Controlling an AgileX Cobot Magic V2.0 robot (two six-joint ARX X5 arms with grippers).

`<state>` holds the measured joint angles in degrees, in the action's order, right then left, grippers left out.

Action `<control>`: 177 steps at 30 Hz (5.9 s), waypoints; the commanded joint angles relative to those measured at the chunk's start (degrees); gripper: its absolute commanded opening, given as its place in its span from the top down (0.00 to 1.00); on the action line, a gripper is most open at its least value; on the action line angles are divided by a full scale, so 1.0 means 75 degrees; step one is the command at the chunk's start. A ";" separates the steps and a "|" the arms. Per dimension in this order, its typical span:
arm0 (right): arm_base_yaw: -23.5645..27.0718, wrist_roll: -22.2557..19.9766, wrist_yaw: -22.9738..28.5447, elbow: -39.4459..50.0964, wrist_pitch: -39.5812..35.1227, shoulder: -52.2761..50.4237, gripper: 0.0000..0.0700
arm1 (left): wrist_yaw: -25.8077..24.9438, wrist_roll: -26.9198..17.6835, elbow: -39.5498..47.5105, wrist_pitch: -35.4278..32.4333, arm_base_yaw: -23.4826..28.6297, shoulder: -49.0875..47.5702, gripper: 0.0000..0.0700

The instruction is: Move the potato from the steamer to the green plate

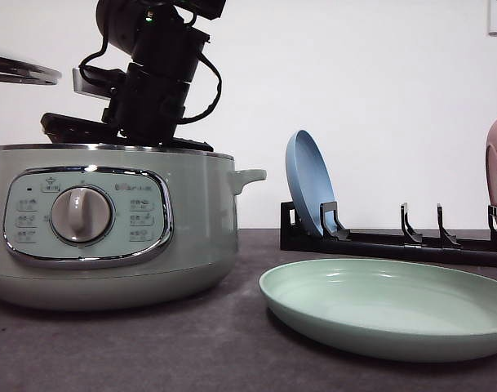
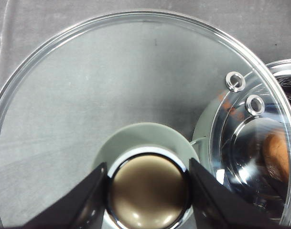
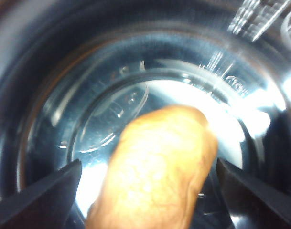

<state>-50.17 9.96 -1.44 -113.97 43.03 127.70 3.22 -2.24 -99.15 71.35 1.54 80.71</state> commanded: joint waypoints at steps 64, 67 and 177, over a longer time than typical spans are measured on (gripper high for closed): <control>0.1816 0.0438 0.0000 0.7298 -0.0619 -0.8691 0.72 | -0.0937 -0.0012 -0.0204 -0.0265 -0.1002 -0.0073 1.00; 0.1816 0.0737 0.0001 0.8051 -0.1101 -0.8756 0.72 | -0.1043 -0.0012 -0.0204 -0.0265 -0.1156 -0.0073 1.00; 0.1816 0.0955 0.1400 0.8833 -0.1944 -1.0296 0.16 | -0.0396 -0.0221 -0.0201 -0.0678 -0.3381 0.2428 1.00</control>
<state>-36.21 17.80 8.84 -46.83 28.93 50.26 -1.27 -3.14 -99.15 66.13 -23.53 97.89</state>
